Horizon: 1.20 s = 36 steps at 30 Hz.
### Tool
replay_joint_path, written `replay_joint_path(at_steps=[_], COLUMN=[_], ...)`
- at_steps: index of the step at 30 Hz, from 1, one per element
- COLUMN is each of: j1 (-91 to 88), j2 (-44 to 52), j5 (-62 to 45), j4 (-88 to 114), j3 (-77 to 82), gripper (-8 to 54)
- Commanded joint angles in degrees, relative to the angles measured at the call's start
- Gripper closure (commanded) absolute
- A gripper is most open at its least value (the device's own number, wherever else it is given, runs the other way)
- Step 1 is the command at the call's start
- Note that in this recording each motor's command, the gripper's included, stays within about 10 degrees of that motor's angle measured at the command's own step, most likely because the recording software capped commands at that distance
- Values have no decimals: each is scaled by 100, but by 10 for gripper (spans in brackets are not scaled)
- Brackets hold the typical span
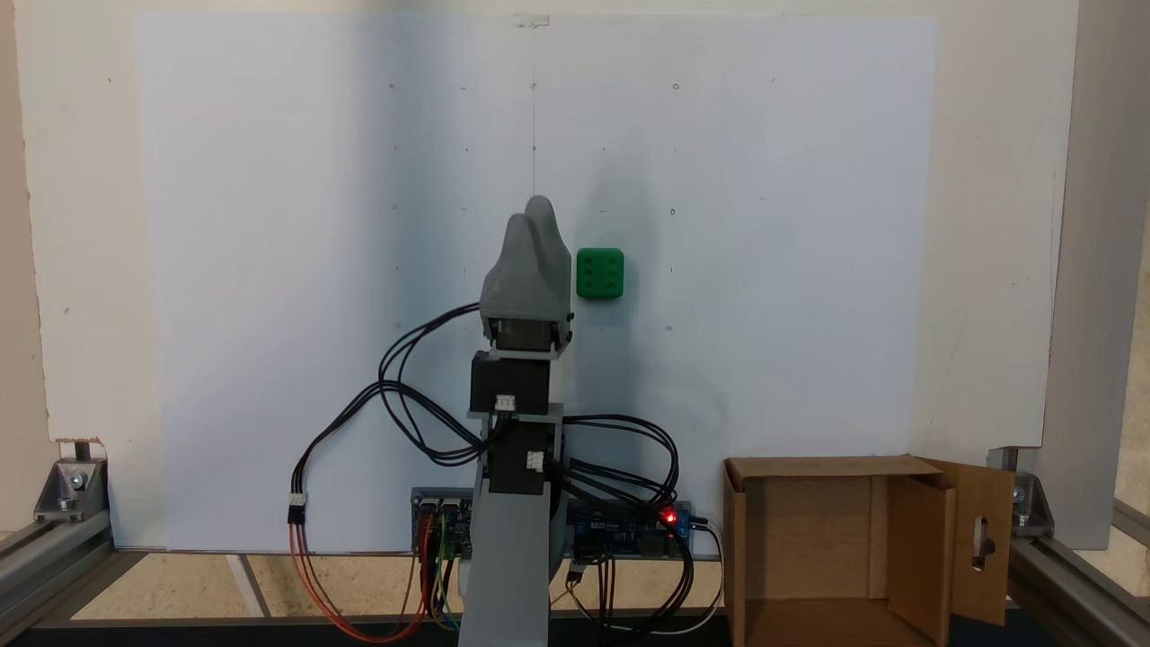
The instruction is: Grasp a green dice and put it in the bin.
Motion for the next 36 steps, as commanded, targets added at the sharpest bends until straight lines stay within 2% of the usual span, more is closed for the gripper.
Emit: replay_joint_path(at_steps=[1,6,19,23,33,36], j1=[-44,-18,229,229,598,747], j2=[624,624,571,53,-1538,-1916], j5=[229,360,360,360,352,316], j4=[903,2854,7873,9402,12962,13043], j3=[-930,-2347,-3902,-4808,-5897,-6144], gripper=[27,19,22,15,-12,-16])
